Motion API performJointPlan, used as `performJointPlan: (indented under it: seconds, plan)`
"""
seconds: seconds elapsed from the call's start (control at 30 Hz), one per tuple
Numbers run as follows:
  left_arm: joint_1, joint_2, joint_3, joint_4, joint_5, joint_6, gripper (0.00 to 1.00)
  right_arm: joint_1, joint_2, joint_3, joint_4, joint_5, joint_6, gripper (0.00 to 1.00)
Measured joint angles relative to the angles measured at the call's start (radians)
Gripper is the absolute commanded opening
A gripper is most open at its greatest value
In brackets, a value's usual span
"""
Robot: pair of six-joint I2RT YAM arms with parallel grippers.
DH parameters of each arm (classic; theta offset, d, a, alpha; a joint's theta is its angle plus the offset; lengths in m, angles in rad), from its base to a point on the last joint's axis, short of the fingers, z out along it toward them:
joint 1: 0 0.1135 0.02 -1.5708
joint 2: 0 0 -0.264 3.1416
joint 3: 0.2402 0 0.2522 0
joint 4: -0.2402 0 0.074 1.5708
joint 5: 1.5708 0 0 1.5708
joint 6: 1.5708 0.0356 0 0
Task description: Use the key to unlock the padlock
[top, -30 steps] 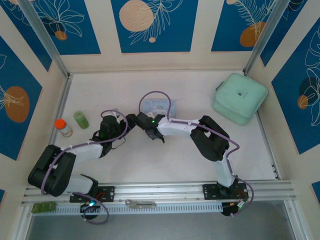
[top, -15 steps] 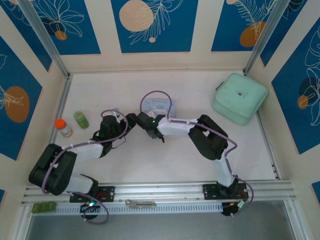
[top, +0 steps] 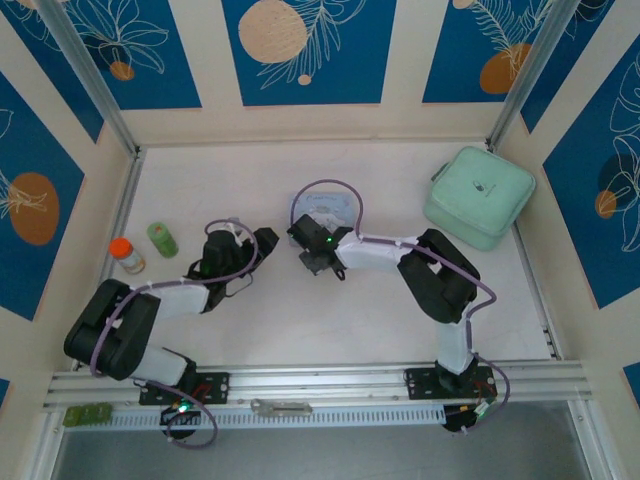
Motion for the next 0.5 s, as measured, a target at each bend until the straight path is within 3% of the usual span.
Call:
performJointPlan:
  seconds: [0.2,0.5]
  plan:
    - [0.001,0.050,0.018,0.024,0.042,0.000,0.73,-0.013,-0.008,-0.028,0.097,-0.076,-0.251,0.00]
    - [0.003,0.066,0.019,0.069,0.062,-0.010,0.73,-0.084,-0.009,-0.038,0.179,-0.220,-0.400,0.00]
